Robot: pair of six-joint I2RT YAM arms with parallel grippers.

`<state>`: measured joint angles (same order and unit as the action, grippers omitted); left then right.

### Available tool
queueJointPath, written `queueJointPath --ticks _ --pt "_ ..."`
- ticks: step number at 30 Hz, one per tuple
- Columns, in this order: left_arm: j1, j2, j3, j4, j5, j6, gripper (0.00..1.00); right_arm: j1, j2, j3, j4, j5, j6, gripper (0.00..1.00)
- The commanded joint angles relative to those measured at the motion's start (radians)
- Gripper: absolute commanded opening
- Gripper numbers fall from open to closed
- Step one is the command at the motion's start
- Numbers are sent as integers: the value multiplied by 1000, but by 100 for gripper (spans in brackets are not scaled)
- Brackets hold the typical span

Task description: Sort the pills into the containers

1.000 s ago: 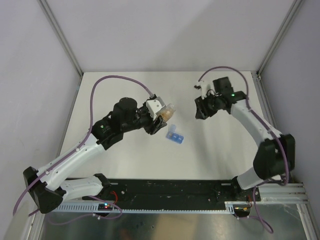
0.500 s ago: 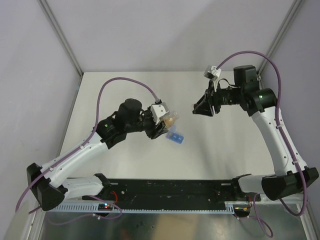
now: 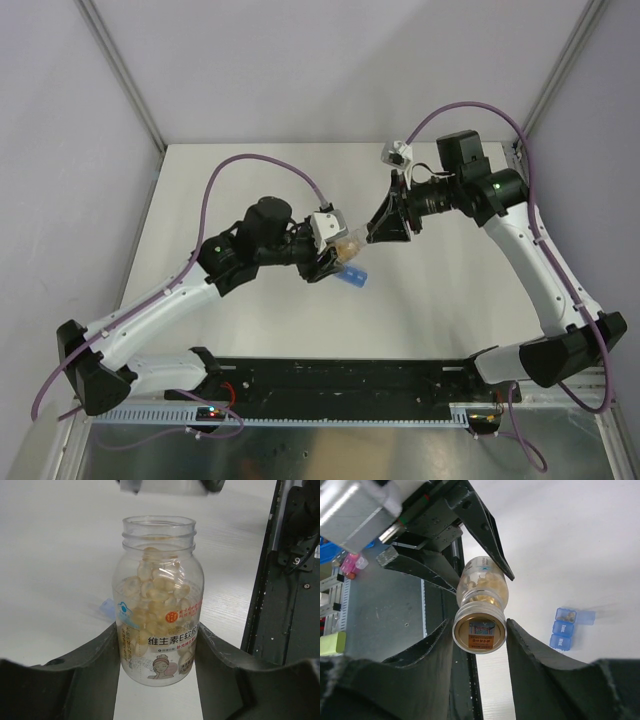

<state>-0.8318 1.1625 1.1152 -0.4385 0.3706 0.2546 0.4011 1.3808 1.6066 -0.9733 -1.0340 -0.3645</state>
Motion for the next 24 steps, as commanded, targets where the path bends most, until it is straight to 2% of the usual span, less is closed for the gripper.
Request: queueJointPath --ticks 1,24 --pt "-15 -1 61 15 30 1 0 13 21 40 -16 -39 -11 7" --pt "-32 9 78 8 12 7 0 42 41 46 -40 -59 -20 6"
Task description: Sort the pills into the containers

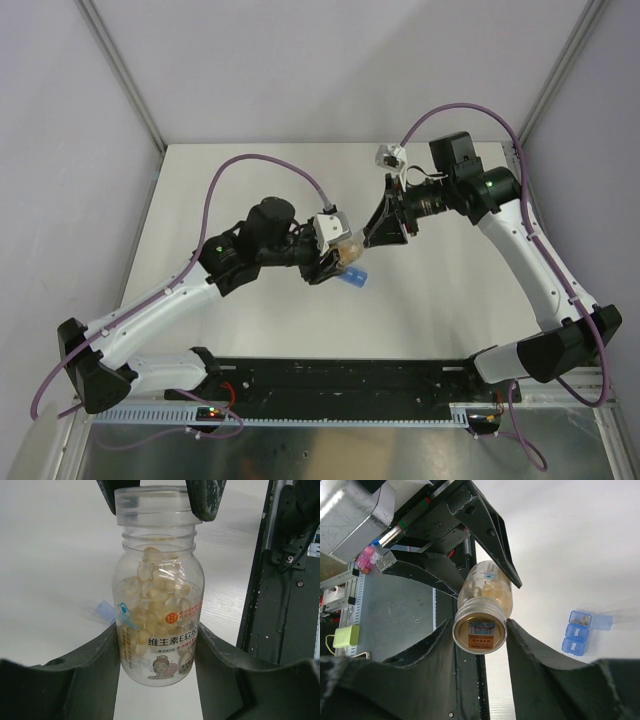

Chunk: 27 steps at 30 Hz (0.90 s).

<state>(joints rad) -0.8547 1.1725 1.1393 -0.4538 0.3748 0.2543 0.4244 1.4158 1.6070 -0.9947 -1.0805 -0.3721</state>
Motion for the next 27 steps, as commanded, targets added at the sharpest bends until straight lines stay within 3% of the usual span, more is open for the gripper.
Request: queueJointPath --ticks 1,18,27 --pt "-10 0 55 21 7 9 0 22 7 47 -23 -8 -14 6" --pt "-18 -5 56 18 -6 14 0 43 39 52 -59 14 -36 4" --pt "-45 37 85 17 -144 7 0 49 55 17 -13 10 15 5"
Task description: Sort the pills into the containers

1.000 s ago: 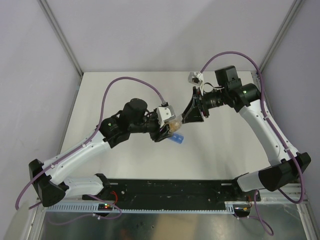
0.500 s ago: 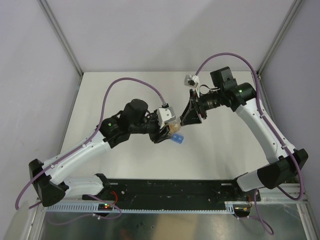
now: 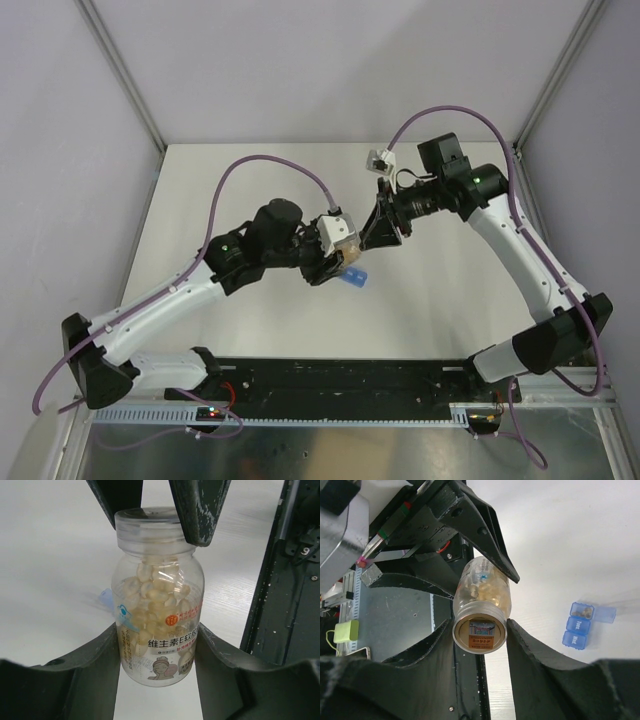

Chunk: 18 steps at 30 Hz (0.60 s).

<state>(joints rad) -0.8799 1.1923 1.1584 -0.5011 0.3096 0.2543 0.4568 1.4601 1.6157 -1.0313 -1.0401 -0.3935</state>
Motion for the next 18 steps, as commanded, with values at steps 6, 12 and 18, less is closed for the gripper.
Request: queueJointPath --ticks 6,12,18 --pt "-43 36 81 64 -188 2 0 6 35 -7 62 -42 98 5" --pt "-71 53 91 67 -332 -2 0 -33 85 -10 108 -99 212 4" --pt "-128 95 101 85 -544 8 0 -50 173 -23 177 -158 342 9"
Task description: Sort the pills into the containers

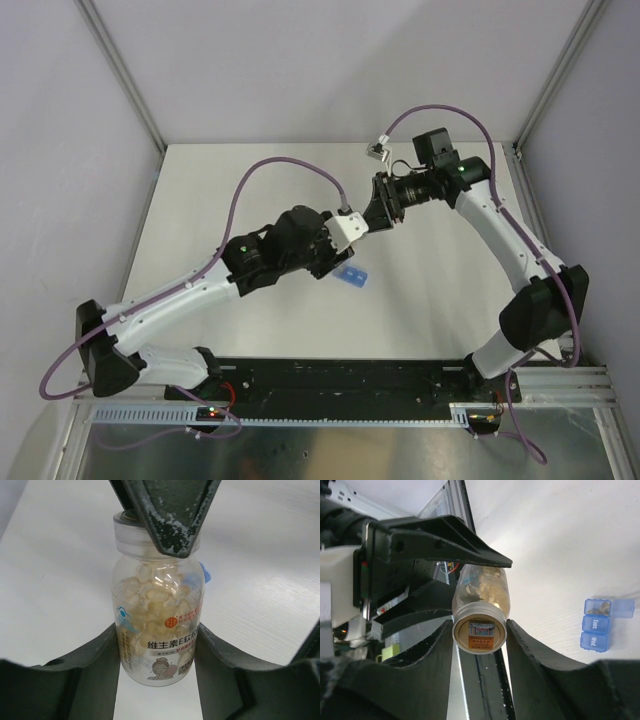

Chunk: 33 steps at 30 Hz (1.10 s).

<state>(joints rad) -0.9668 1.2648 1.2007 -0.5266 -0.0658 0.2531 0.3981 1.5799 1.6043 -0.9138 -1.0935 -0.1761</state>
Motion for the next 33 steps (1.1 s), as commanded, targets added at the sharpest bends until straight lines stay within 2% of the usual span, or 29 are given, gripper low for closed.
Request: queueJointPath --ticks 1,6,10,16,24,30,33 --pt "-49 31 59 116 -197 14 0 9 66 -15 71 -115 144 10" --pt "-89 71 61 125 -325 33 0 8 123 -24 103 -145 212 18" --pt "-97 87 60 125 -361 38 0 7 139 -16 94 -143 214 29" --pt "-98 77 49 124 -347 40 0 -28 87 -8 54 -115 141 53" --pt "-94 36 32 124 -278 53 0 -120 -42 -8 -10 -103 50 78" --pt "-78 -17 30 102 -152 62 0 -183 -119 -6 -126 -79 -89 86" --pt "-48 -51 46 59 2 62 0 -188 -169 -11 -178 -41 -206 87"
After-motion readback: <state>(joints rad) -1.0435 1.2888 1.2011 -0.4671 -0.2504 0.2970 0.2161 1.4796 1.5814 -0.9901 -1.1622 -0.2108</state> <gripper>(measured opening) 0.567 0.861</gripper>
